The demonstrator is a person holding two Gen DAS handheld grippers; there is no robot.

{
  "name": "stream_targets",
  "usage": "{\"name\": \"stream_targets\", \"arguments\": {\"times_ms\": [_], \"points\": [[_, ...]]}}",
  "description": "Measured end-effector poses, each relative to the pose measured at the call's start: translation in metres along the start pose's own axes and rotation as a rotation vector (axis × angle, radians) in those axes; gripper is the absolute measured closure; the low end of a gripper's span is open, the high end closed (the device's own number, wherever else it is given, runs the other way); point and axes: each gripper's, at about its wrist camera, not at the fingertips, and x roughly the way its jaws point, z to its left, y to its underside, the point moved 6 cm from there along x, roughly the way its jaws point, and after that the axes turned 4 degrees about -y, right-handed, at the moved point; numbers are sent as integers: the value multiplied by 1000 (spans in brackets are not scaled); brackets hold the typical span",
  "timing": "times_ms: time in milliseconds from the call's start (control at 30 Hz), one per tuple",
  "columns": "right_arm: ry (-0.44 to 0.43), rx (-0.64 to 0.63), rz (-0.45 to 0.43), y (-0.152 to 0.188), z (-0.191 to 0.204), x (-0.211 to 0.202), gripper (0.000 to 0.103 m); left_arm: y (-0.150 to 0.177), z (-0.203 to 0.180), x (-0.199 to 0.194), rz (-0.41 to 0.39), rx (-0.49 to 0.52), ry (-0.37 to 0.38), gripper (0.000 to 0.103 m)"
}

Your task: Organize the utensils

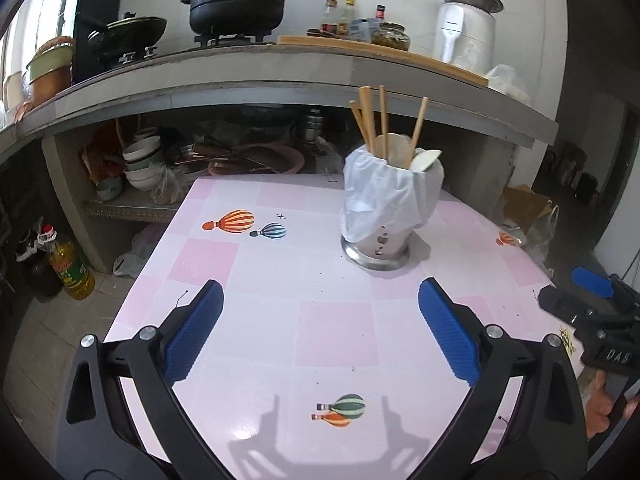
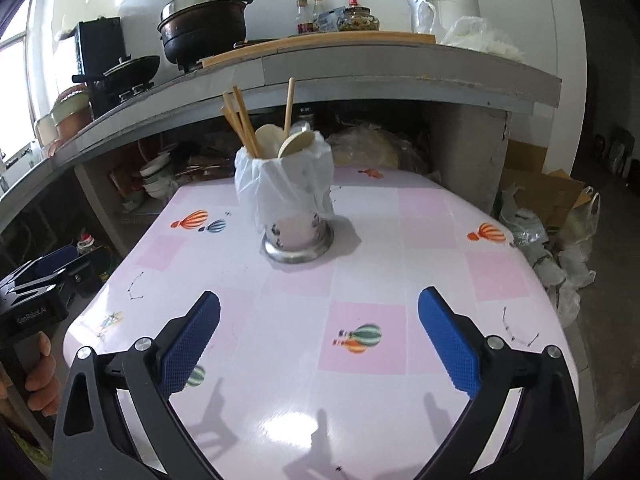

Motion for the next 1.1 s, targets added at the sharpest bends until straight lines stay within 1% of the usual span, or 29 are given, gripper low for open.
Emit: {"name": "stream_targets", "arguments": {"times_ms": [167,233,333,467,567,700,767,933,1100], "points": [[-1,33,-3,12,0,-7,6,5,-3,-5,17,-3,-2,8],[14,41,-7,14,-2,-9,6,6,-2,-7,11,-11,-16,8],[35,33,-26,16,-6,-14,6,8,0,-9,15,-16,-59,8],[70,30,-62,19,-17,-23,6,9,2,-10,19,-34,-86,8],[107,35,-72,23,-27,-28,6,10,1,-14,-13,-18,-114,8],[131,37,-97,25,-36,-35,6,11,0,-20,-49,45,-196,8],[139,43,-112,26,-41,-40,6,11,2,-22,-49,48,-196,8],[157,49,-137,29,-48,-50,6,13,10,-27,-68,58,-233,8],[180,52,-155,33,-54,-60,6,15,24,-36,-87,7,-244,8]]}}
